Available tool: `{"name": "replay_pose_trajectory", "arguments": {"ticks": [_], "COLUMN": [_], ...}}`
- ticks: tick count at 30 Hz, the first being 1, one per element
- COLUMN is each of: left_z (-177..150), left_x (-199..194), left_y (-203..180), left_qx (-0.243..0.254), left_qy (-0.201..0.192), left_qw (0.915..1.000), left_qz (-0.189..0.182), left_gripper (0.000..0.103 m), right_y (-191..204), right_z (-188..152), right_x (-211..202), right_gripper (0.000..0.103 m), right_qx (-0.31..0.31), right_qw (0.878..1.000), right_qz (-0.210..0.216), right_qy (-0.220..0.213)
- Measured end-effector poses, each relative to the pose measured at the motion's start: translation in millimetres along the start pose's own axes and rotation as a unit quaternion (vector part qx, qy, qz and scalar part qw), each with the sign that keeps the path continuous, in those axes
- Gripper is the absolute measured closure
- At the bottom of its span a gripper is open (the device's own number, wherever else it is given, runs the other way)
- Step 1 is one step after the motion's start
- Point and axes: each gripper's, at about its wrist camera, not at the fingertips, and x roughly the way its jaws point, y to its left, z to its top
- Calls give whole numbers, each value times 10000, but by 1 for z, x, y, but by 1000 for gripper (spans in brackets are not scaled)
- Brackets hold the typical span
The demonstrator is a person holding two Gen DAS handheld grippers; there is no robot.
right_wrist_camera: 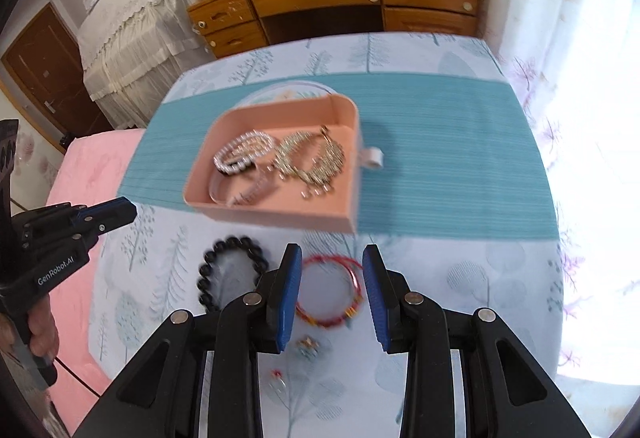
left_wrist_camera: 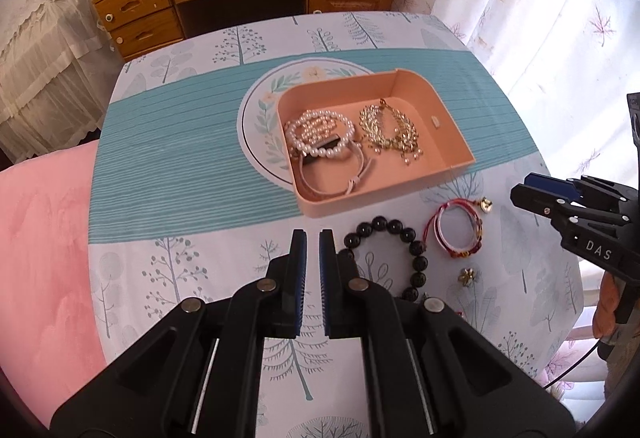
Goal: Organize jewelry
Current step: 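Move the right gripper toward the red string bracelet beside the black bead bracelet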
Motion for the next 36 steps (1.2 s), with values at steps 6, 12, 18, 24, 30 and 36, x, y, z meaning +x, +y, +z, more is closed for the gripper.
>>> {"name": "replay_pose_trajectory", "arguments": {"ticks": [6,12,18,24,30,36], "left_z": [-14,-24,-30,-29,-26,-24], "left_x": [21,45,68,79,85,91], "left_y": [-9,-14,-10,-4,-2,-6], "left_qx": [69,103,24,-68,-86,-47], "left_qy": [286,574,797,864,889,918], "left_qw": [9996,9983,9968,9962,9960,9957], "left_qz": [5,2,-14,-41,-77,-93], "left_gripper": [99,99,99,99,99,99], "right_y": [-11,-13,-19,-15,-6,5], "right_z": [-15,-12,-6,-4,-3,1], "right_x": [16,42,68,83,95,104], "right_gripper": [72,78,81,82,84,89], "right_qx": [240,517,714,631,464,260], "right_qw": [9987,9953,9921,9919,9923,9928], "right_qz": [207,314,210,26,-167,-367], "right_qy": [396,756,1008,1099,1139,1114]}}
